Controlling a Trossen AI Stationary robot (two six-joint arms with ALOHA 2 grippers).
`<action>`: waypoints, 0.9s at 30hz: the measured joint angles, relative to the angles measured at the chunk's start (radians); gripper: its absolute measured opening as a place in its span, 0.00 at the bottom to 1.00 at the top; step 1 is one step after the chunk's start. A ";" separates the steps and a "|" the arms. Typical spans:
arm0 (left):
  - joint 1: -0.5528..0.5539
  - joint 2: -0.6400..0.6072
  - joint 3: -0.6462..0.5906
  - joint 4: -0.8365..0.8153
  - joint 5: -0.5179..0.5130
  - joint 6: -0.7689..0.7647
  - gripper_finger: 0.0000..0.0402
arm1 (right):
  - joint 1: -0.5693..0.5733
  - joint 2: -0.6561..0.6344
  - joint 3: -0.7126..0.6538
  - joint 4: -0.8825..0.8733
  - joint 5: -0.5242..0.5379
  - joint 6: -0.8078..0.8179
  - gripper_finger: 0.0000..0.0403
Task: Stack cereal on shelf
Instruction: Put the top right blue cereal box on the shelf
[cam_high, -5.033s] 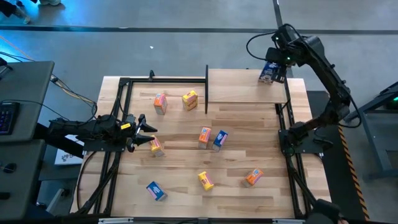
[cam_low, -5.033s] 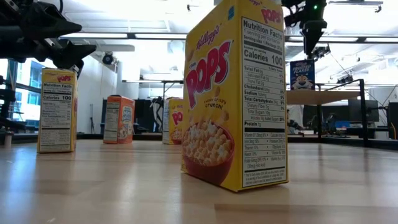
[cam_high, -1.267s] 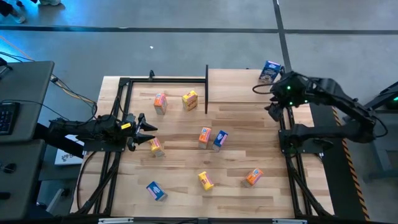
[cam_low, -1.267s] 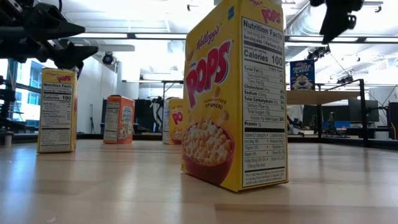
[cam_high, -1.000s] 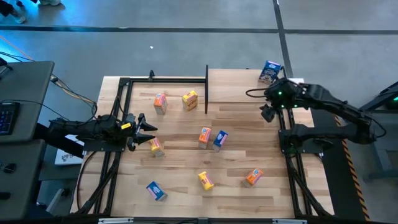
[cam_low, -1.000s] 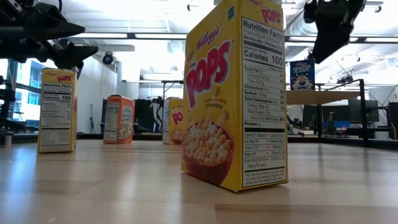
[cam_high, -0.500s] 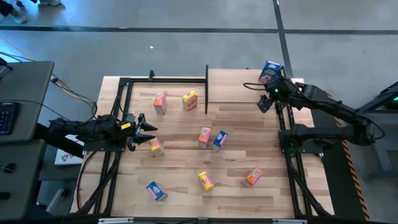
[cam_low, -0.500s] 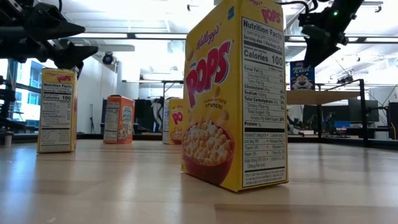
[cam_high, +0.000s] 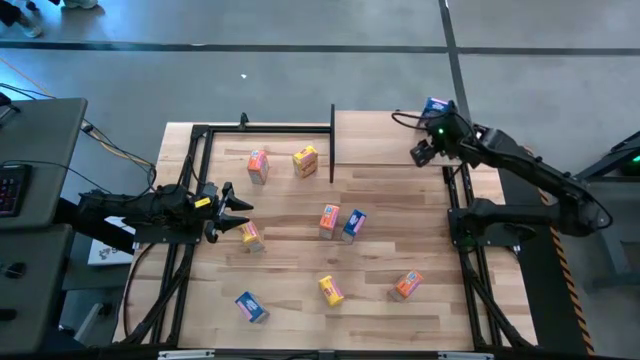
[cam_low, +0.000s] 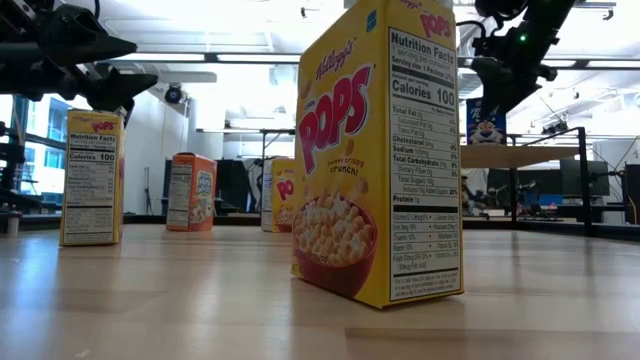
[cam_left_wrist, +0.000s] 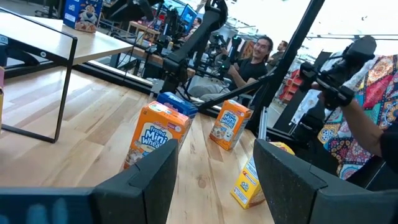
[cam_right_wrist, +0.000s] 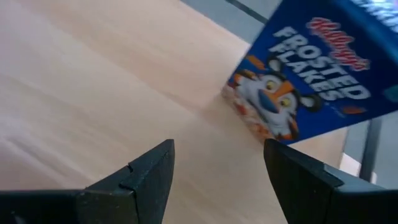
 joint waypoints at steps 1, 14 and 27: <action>0.000 0.000 0.000 0.000 0.000 0.000 0.50 | -0.008 0.000 0.000 0.002 0.009 0.002 0.60; 0.000 0.000 0.000 0.000 0.000 0.000 0.50 | -0.113 0.000 0.001 0.045 0.017 -0.014 0.60; 0.000 0.000 0.000 -0.001 0.000 0.000 0.50 | -0.139 0.000 0.001 0.021 -0.022 -0.001 0.60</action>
